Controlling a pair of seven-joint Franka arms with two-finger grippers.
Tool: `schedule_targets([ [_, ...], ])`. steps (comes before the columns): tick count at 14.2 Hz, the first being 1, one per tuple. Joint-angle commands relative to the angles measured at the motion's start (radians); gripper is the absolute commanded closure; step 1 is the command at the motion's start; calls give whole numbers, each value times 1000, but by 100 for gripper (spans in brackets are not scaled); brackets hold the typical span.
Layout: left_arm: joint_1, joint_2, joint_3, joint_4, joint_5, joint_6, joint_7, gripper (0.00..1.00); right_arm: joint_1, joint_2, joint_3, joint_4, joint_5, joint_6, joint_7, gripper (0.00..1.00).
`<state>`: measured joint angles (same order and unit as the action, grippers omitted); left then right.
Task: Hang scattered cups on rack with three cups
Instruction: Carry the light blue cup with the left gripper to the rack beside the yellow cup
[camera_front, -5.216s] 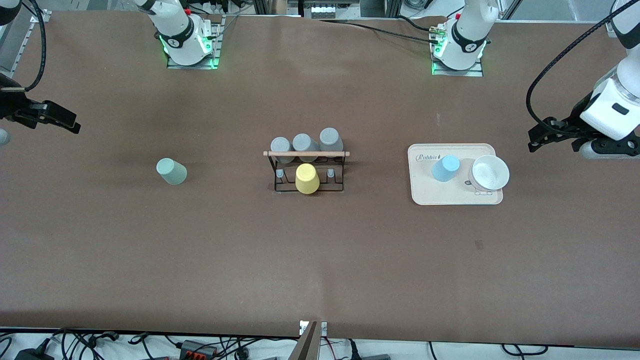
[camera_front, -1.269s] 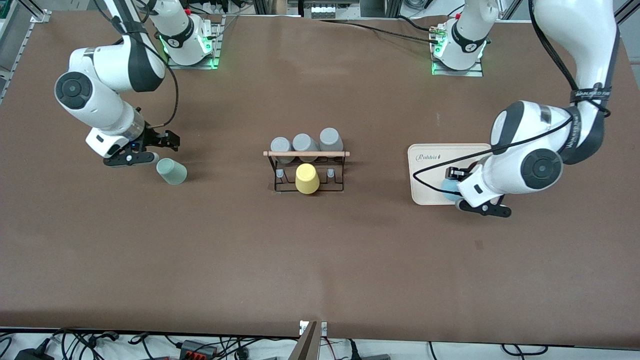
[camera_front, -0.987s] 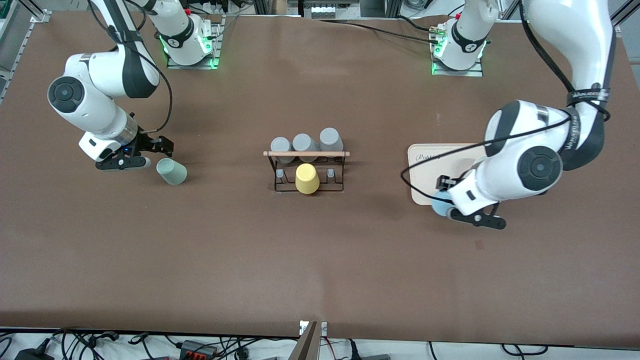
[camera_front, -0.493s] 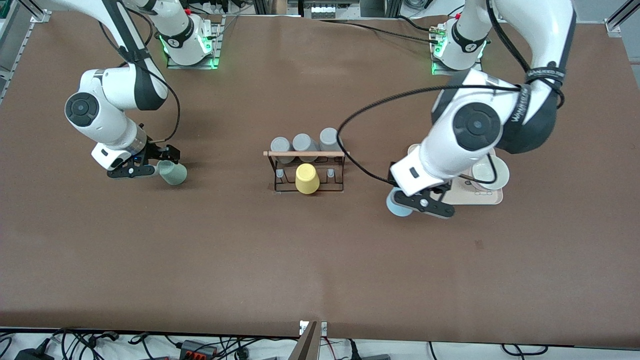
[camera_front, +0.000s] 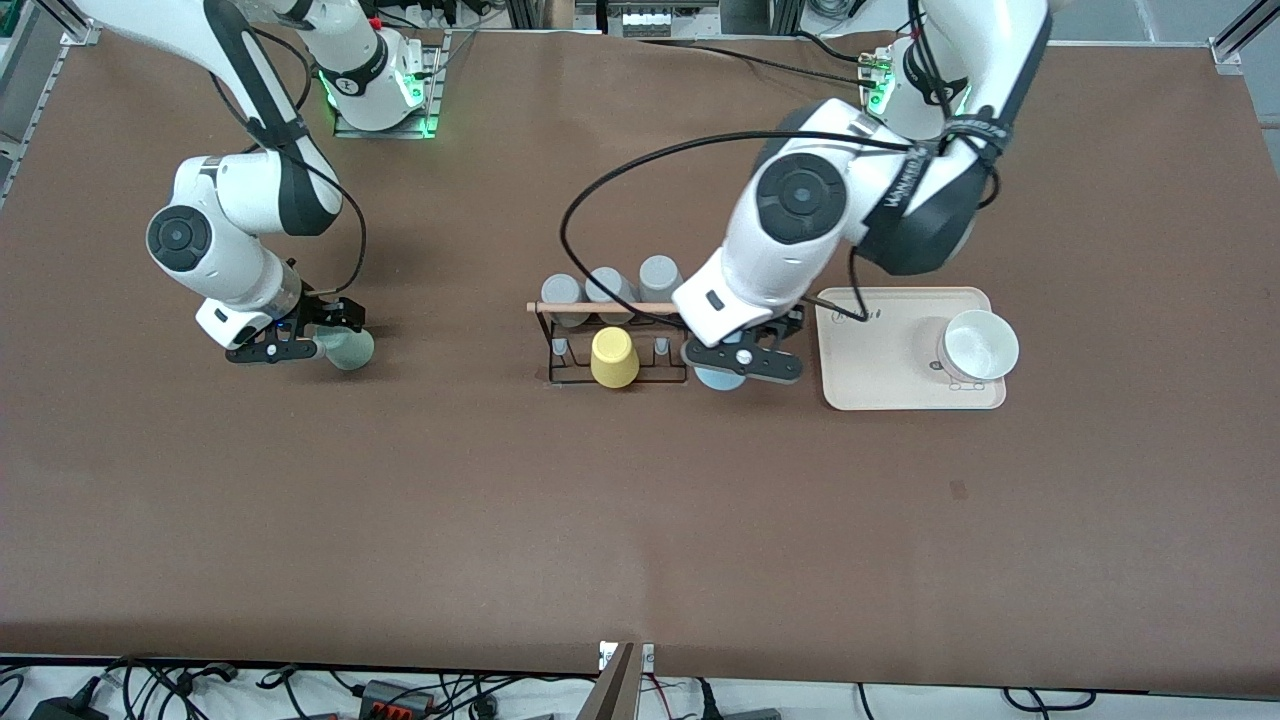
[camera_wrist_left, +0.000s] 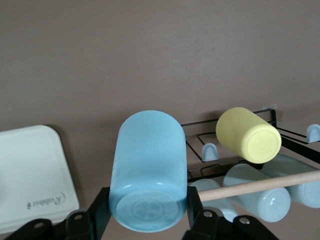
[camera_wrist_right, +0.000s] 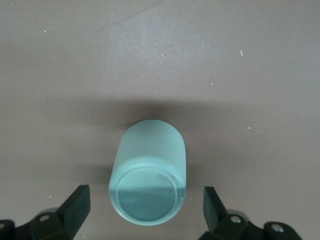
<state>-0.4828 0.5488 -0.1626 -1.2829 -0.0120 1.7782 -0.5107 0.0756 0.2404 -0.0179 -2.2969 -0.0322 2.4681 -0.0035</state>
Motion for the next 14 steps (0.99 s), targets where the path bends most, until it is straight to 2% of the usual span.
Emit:
schedule_targets([
  [1,-10,42,8,74,-60,-25,-84,67,-13,2,6,-9,-8,20,-10,0],
  [3,-11,60,9,102,-132,-25,-120,67,-17,17,6,-9,-8,37,-10,0],
  [14,-72,115,9,103,-137,-19,-193,67,-28,36,6,-7,-8,52,-10,0],
])
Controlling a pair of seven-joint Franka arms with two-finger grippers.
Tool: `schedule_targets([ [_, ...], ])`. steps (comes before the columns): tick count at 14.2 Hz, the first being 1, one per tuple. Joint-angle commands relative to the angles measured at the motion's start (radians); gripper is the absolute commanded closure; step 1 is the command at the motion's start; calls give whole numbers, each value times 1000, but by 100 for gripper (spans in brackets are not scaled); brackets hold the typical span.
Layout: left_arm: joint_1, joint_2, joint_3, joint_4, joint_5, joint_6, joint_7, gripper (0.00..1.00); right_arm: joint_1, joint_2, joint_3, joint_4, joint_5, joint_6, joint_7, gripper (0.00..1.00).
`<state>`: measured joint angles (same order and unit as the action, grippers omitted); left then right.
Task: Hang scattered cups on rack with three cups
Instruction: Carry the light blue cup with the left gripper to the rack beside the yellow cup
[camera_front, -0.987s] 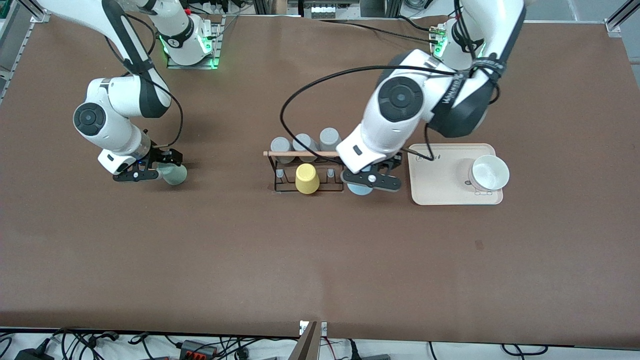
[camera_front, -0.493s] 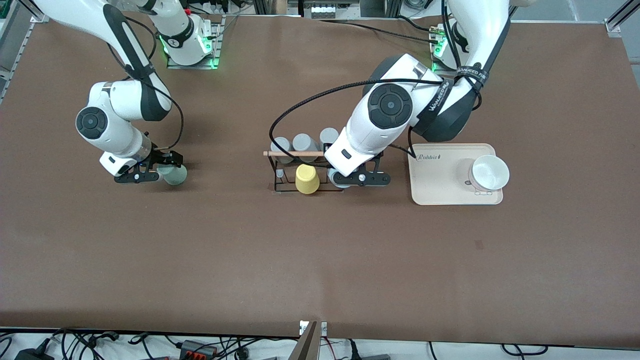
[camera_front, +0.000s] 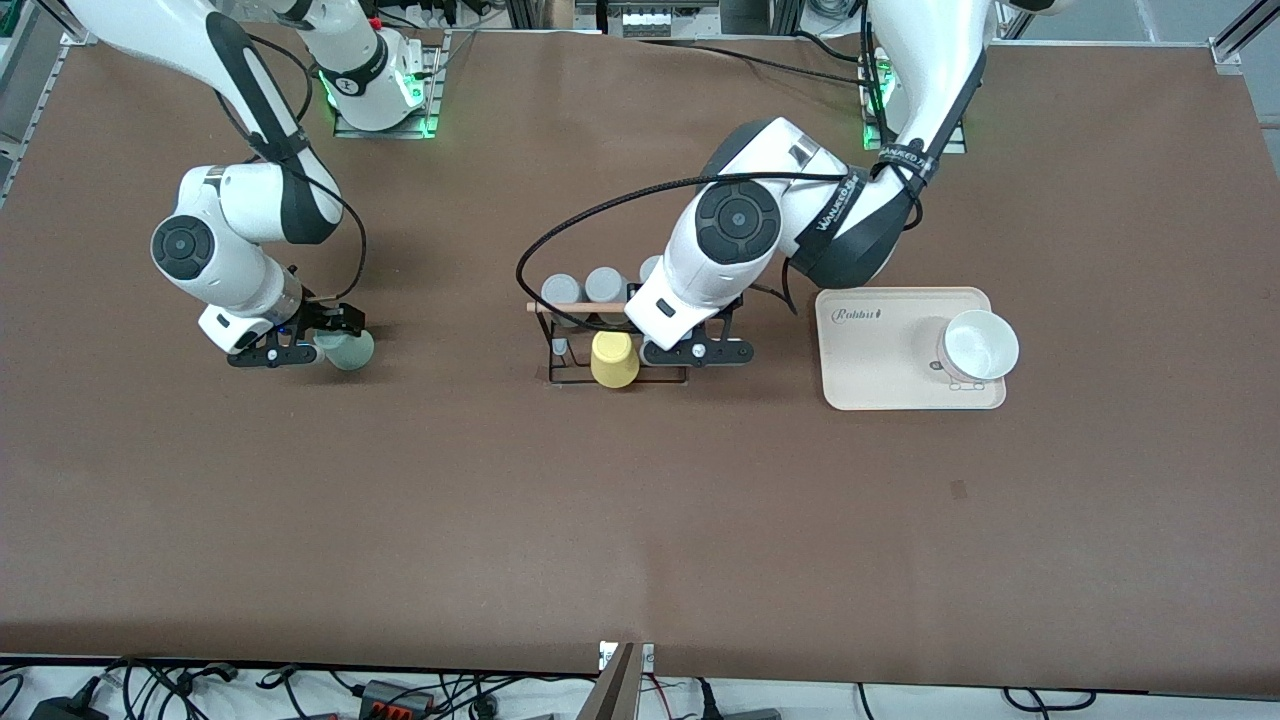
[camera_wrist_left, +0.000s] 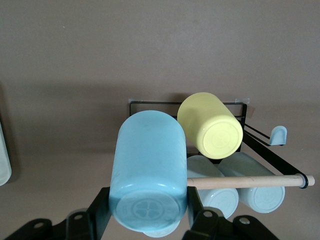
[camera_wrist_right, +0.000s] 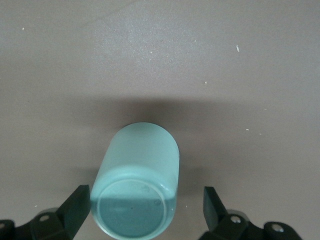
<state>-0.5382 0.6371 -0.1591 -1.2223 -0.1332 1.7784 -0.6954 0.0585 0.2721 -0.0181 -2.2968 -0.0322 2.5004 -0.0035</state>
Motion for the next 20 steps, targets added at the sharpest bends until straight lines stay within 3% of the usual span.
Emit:
schedule_targets([
  [1,-20,35,6,46,-16,-16,-9,67,-11,4,6,-7,-8,23,-9,0],
  [17,-19,133,9,43,-14,46,8,63,-6,10,9,-4,-3,41,-9,0],
  [18,-17,133,9,43,-14,46,8,51,-6,10,9,-4,-3,43,-9,0],
  [19,-16,133,7,43,-16,46,7,20,-6,12,9,-4,-3,43,-9,0],
  [20,-14,128,7,43,-16,44,5,0,-5,12,9,-4,-3,43,-9,0],
])
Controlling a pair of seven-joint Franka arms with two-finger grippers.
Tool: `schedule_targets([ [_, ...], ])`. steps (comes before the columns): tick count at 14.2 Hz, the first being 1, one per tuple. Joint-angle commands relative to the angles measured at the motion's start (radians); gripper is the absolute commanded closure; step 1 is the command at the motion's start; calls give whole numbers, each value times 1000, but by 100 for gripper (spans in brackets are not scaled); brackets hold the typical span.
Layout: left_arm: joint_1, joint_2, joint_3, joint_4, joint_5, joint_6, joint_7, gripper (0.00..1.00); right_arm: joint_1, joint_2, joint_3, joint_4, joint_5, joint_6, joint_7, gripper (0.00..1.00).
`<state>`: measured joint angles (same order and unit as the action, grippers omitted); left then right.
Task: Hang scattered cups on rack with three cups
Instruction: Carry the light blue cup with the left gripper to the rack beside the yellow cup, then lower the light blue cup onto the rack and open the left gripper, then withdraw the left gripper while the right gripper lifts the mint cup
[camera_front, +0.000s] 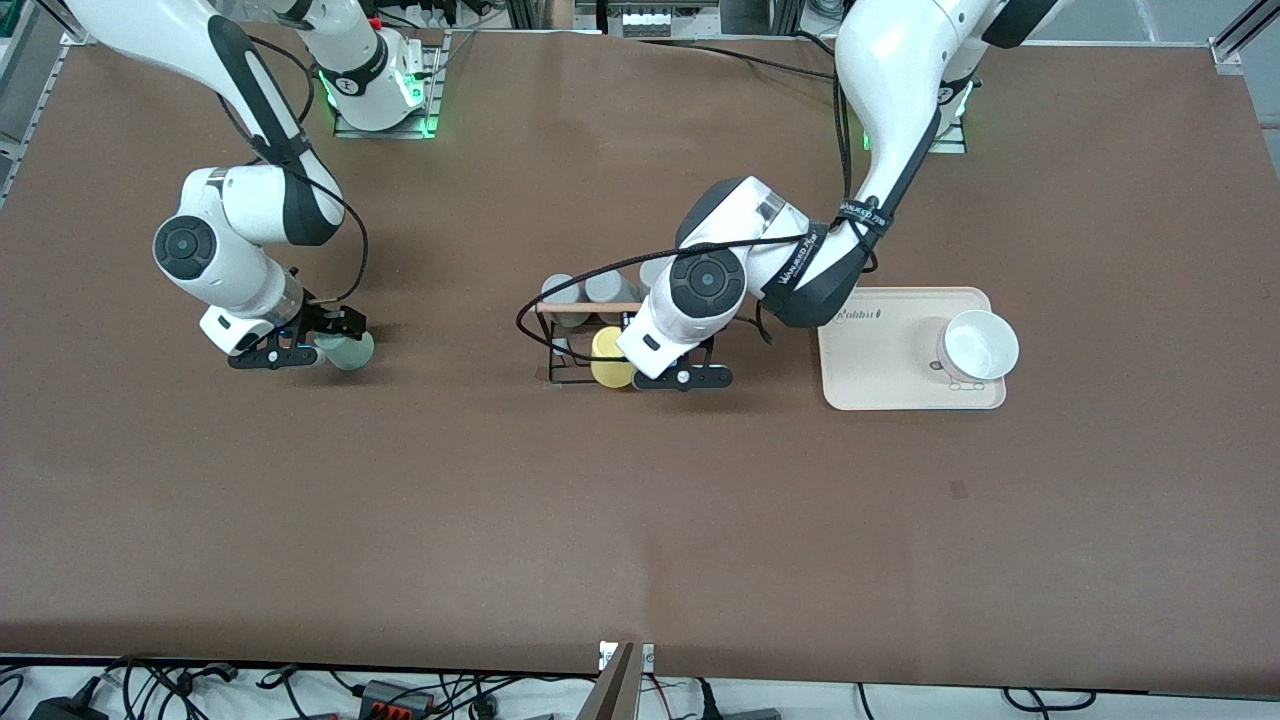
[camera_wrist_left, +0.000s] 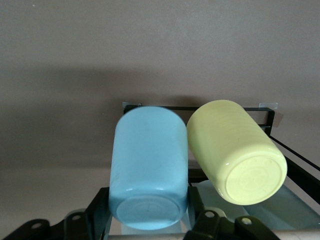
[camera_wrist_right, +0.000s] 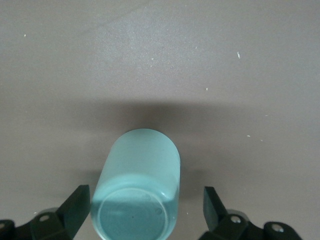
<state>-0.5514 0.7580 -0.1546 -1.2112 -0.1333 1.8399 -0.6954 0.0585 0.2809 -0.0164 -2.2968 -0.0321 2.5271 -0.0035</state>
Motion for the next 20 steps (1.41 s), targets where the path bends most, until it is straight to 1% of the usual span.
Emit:
schedule_targets([
  [1,2,-2,1,32,-14,-24,5,0,-5,4,9,-4,-3,16,-9,0],
  [3,16,-29,0,35,-16,-39,4,0,-5,4,9,-4,-2,16,-7,19],
  [5,25,-71,10,35,-14,-94,2,0,-3,6,10,-3,0,16,-6,45],
  [6,54,-97,10,35,-14,-117,2,0,-3,6,10,-3,0,15,-4,57],
  [7,89,-127,10,32,-12,-139,4,0,-2,4,12,-3,0,15,0,67],
  [8,123,-149,12,32,-6,-162,4,0,0,4,12,-3,1,13,5,72],
  [10,200,-184,15,32,36,-194,16,0,0,3,12,-1,0,10,5,74],
  [12,257,-216,13,28,122,-227,63,0,1,-9,12,-1,0,4,0,74],
  [13,277,-227,13,28,168,-250,107,0,3,-37,13,-1,0,-5,-3,74],
  [14,297,-245,13,28,210,-263,144,0,7,-73,15,3,0,-54,0,74],
  [15,317,-261,13,30,221,-269,164,0,29,-112,15,16,0,-121,8,74],
  [17,353,-290,15,30,225,-295,213,0,81,-186,15,77,5,-287,43,74],
  [18,376,-298,13,32,222,-309,246,0,108,-203,15,126,6,-373,81,74],
  [19,398,-307,18,30,219,-315,307,0,151,-209,15,198,8,-460,121,74],
  [20,398,-336,45,18,221,-309,383,0,197,-206,15,268,9,-522,167,74],
])
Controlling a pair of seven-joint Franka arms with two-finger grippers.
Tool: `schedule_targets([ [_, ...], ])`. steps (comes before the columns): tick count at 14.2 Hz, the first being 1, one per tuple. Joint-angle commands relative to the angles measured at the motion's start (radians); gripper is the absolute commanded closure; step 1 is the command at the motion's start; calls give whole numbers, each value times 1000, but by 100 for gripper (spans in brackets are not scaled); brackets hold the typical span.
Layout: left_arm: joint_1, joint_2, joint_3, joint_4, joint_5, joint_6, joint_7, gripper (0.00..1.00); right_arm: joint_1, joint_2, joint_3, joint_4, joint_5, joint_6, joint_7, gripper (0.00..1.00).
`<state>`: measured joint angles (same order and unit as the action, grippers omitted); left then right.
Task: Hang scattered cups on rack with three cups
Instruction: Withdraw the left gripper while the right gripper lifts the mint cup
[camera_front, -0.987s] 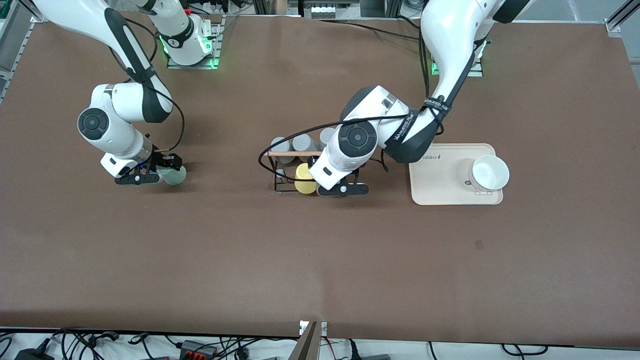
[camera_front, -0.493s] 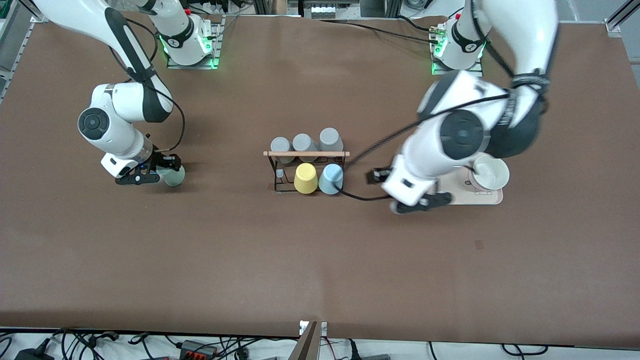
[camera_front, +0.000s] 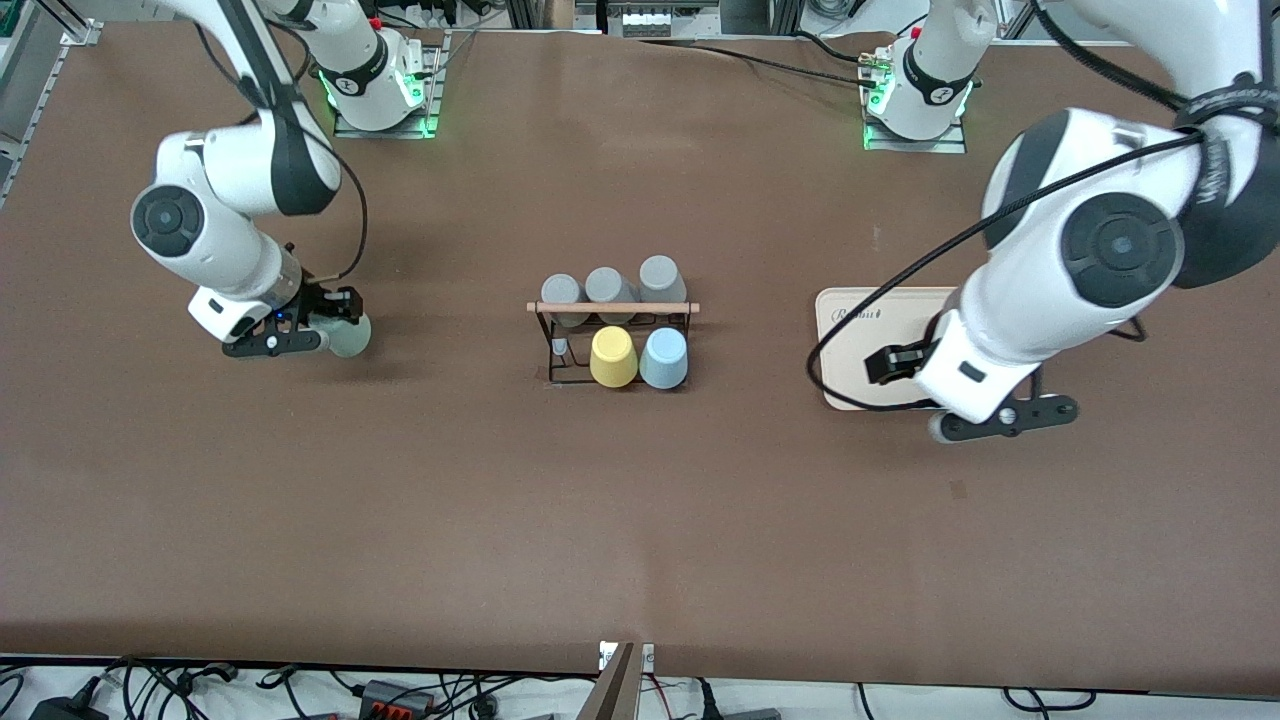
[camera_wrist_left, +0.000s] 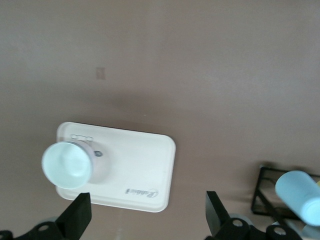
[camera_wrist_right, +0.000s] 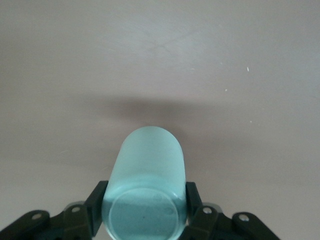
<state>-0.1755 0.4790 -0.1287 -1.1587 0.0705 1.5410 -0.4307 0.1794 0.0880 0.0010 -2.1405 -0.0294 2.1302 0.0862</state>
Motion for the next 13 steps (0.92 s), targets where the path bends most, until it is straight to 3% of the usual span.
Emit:
schedule_targets([
  [1,28,-75,58,-39,9,-10,188,0,122,-5,-3,181,8,-171,145,74],
  [6,165,-190,80,-99,-55,-10,354,0,311,97,-3,410,14,-184,371,74],
  [10,165,-318,116,-297,-77,73,357,0,390,192,-3,539,20,-173,527,73],
  [13,168,-361,126,-363,-77,93,357,0,442,266,-3,593,19,-170,605,73],
])
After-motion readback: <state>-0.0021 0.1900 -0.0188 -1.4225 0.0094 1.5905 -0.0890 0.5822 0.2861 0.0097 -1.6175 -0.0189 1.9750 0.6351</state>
